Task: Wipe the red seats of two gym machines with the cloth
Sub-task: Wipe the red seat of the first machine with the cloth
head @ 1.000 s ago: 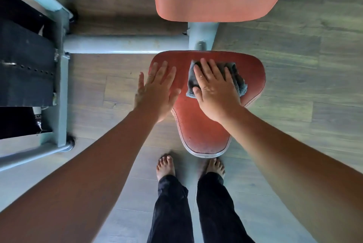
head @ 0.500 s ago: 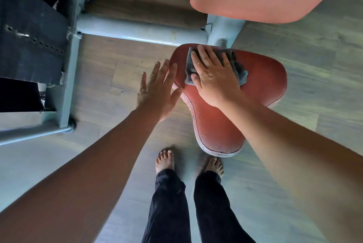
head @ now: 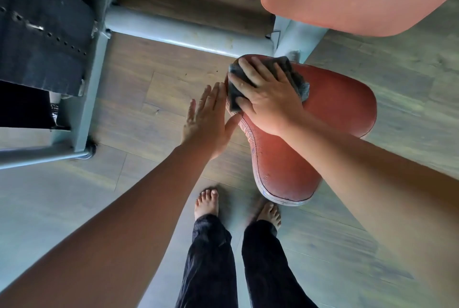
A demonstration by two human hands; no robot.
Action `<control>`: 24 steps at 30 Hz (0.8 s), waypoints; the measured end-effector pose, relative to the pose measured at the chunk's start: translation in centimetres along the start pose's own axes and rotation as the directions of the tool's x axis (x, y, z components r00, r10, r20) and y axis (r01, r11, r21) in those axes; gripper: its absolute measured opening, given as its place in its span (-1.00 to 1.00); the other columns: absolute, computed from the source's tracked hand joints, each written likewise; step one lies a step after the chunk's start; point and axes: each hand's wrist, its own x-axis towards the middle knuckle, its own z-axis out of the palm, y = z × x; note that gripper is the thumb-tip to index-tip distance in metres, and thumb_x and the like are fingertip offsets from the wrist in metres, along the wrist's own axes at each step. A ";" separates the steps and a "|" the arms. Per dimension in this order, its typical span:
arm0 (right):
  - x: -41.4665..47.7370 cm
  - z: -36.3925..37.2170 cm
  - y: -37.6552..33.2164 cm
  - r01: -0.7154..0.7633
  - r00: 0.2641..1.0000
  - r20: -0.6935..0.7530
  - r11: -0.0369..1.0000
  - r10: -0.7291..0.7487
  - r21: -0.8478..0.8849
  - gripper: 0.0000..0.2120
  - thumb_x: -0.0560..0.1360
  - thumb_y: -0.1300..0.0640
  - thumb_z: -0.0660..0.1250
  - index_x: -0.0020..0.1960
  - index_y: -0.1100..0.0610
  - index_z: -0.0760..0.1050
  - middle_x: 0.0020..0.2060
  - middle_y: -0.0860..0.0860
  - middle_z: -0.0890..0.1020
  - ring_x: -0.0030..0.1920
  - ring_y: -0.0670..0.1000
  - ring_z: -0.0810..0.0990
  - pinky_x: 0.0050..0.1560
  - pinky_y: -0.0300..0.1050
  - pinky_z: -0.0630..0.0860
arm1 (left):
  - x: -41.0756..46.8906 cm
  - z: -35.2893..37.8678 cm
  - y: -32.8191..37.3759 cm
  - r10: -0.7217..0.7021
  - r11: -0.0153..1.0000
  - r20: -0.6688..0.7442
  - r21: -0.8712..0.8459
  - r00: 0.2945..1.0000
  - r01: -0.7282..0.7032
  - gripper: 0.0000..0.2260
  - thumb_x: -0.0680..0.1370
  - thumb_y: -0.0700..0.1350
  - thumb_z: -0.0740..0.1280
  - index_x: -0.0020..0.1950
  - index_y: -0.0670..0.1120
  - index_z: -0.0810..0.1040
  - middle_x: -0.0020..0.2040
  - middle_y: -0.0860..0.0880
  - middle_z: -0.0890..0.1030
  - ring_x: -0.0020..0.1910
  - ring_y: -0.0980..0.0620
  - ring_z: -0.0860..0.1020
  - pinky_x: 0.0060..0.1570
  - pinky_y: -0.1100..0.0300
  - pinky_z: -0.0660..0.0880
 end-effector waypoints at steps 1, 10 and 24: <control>-1.1 0.2 0.2 0.057 0.998 0.013 0.998 -0.057 -0.012 -0.45 0.65 -0.20 -0.03 0.62 -0.13 0.18 0.66 0.00 0.13 0.65 0.12 0.09 0.59 0.32 0.08 | 0.0 0.0 -0.1 0.007 1.000 0.012 -0.001 1.000 -0.007 -0.21 0.63 0.38 -0.12 0.70 -0.06 -0.24 0.72 0.00 -0.15 0.69 0.00 -0.18 0.66 -0.12 -0.10; 2.9 -0.6 0.7 0.045 0.999 0.025 0.999 -0.045 0.010 -0.52 0.66 -0.19 0.03 0.56 -0.21 0.29 0.65 -0.02 0.15 0.65 0.12 0.09 0.60 0.27 0.02 | -0.7 -0.1 0.0 0.031 0.999 0.012 -0.009 0.999 -0.031 -0.22 0.67 0.31 0.03 0.70 -0.08 -0.22 0.72 0.00 -0.13 0.69 0.02 -0.18 0.67 -0.10 -0.09; -9.2 1.2 -0.5 -0.162 0.986 -0.032 0.986 0.163 0.031 -0.49 0.67 -0.15 0.03 0.60 -0.09 0.23 0.66 0.01 0.12 0.65 0.13 0.11 0.58 0.30 0.10 | -1.9 -0.1 1.5 0.055 0.997 -0.028 0.054 0.998 -0.053 -0.26 0.69 0.27 0.06 0.70 -0.04 -0.20 0.71 0.01 -0.23 0.70 -0.02 -0.17 0.66 -0.12 -0.04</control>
